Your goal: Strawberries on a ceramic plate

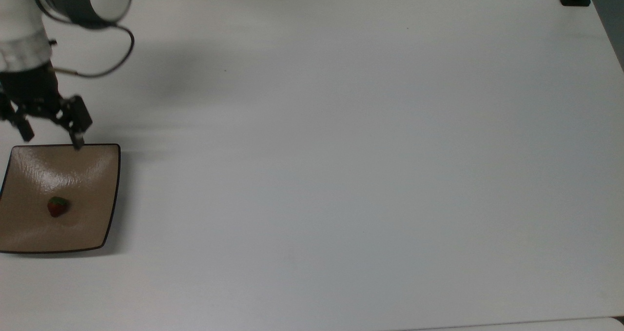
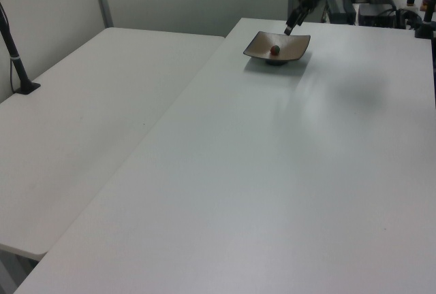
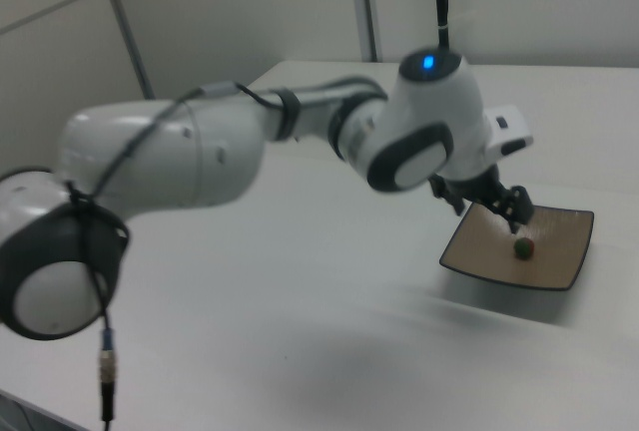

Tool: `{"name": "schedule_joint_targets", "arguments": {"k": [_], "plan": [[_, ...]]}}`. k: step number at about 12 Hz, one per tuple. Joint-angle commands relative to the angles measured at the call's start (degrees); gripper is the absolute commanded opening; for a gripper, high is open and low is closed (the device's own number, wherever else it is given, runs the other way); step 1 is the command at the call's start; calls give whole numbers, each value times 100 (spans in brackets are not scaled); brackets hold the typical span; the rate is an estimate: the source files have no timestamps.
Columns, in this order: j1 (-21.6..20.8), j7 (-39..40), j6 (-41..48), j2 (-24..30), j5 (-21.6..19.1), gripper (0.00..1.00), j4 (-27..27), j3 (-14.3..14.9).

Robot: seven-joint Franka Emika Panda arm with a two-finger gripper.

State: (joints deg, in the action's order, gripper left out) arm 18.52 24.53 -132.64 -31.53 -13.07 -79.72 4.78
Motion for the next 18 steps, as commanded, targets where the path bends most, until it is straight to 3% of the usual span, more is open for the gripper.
{"name": "schedule_joint_targets", "arguments": {"k": [1, 6, 7, 11, 13, 16, 18], "plan": [[29, -18, 1990, 1032, 296, 100, -211, 14], [-102, -140, 4067, 2105, 306, 100, -185, -65], [-399, -533, 4288, 2290, 314, 100, -184, -57], [-1507, -1511, 4475, 2608, 358, 100, -176, -57], [-2034, -1705, 4475, 2704, 594, 100, -184, -57], [-2309, -1741, 4405, 2880, 736, 100, -351, -83], [-2335, -1732, 4047, 3309, 727, 100, -980, -92]]}}
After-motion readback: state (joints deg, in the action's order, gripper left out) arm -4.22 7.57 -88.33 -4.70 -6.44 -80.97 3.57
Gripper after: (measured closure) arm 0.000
